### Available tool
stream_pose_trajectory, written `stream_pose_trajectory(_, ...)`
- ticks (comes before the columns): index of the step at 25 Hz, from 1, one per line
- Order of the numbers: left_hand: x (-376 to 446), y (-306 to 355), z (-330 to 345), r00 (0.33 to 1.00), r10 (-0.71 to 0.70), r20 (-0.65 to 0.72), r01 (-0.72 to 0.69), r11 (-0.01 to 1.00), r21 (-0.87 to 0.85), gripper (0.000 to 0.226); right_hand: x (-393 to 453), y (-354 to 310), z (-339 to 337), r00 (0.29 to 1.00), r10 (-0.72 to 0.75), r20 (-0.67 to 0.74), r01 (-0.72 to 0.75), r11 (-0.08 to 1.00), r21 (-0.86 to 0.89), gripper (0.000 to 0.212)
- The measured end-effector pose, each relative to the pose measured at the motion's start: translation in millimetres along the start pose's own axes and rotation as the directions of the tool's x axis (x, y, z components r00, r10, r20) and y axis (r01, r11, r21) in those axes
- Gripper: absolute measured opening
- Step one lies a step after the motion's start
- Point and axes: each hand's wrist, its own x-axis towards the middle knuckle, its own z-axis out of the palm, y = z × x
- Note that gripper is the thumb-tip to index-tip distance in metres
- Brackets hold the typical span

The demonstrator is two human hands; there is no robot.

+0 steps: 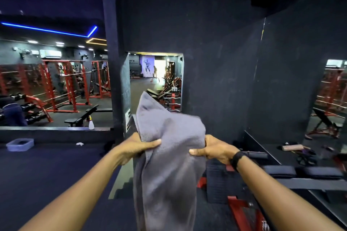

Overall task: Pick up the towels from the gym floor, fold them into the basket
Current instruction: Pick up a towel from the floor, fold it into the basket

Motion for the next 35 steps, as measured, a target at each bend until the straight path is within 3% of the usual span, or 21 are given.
stream_pose_trajectory(2,5.2,-9.5,1.2,0.996,-0.036,-0.077,0.027,0.992,-0.12,0.046,-1.2,7.6,-2.6,1.0,0.002,-0.006,-0.001,0.994,0.107,0.072)
stream_pose_trajectory(5,7.0,-1.3,5.4,0.989,-0.073,-0.127,0.037,0.962,-0.271,0.032,-6.1,10.5,-6.4,1.0,-0.009,-0.015,0.013,0.97,0.242,0.089)
stream_pose_trajectory(8,2.3,17.1,16.7,0.991,-0.037,-0.129,-0.015,0.924,-0.383,0.025,-14.5,-1.3,-11.3,0.998,-0.053,-0.028,0.059,0.949,0.311,0.087)
stream_pose_trajectory(10,-2.2,29.7,20.0,0.995,0.029,-0.099,-0.074,0.863,-0.5,0.026,-17.6,-4.0,-15.1,0.994,-0.097,-0.05,0.109,0.892,0.438,0.075)
stream_pose_trajectory(11,-3.8,33.2,21.2,0.995,0.068,-0.066,-0.092,0.86,-0.502,0.028,-18.3,-2.0,-13.9,0.996,-0.09,-0.023,0.089,0.861,0.5,0.079)
stream_pose_trajectory(13,-10.1,31.2,33.4,0.995,0.094,-0.024,-0.095,0.899,-0.428,0.037,-20.5,13.2,0.6,0.995,0.004,0.095,-0.052,0.859,0.509,0.083)
stream_pose_trajectory(16,1.9,26.9,40.6,0.997,0.036,-0.069,-0.06,0.921,-0.384,0.023,-22.8,21.2,24.3,0.986,-0.008,0.167,-0.072,0.881,0.468,0.034)
stream_pose_trajectory(19,8.6,39.9,21.3,0.998,-0.043,-0.052,0.032,0.98,-0.198,0.019,-21.3,1.7,14.6,0.993,-0.108,0.046,0.071,0.862,0.502,0.028)
stream_pose_trajectory(22,10.8,32.2,-6.9,0.996,-0.039,-0.084,0.042,0.998,0.039,0.018,-18.5,-6.2,3.1,0.991,-0.087,-0.099,0.127,0.831,0.542,0.024)
stream_pose_trajectory(25,12.2,16.9,-21.7,0.991,-0.083,-0.104,0.083,0.997,-0.003,0.02,-17.1,-6.4,2.7,0.988,-0.097,-0.119,0.146,0.832,0.535,0.029)
stream_pose_trajectory(28,17.5,10.6,-20.1,0.976,-0.12,-0.184,0.118,0.993,-0.025,0.021,-17.0,-14.4,8.0,0.986,-0.094,-0.134,0.141,0.906,0.399,0.025)
stream_pose_trajectory(31,20.2,33.8,-17.1,0.978,0.021,-0.206,-0.098,0.925,-0.368,0.022,-9.3,-44.3,-8.8,0.951,-0.172,-0.256,0.267,0.874,0.406,0.022)
stream_pose_trajectory(32,18.3,38.8,-15.7,0.981,0.093,-0.171,-0.156,0.902,-0.404,0.026,-7.7,-52.7,-16.2,0.945,-0.206,-0.252,0.3,0.853,0.426,0.024)
stream_pose_trajectory(33,15.4,38.3,-11.1,0.989,0.114,-0.093,-0.138,0.938,-0.318,0.039,-7.9,-56.4,-20.2,0.956,-0.22,-0.193,0.282,0.869,0.406,0.027)
stream_pose_trajectory(35,3.5,5.5,2.4,0.996,-0.034,0.087,0.03,0.998,0.049,0.069,-14.7,-35.7,-14.0,0.991,-0.13,-0.031,0.133,0.97,0.205,0.037)
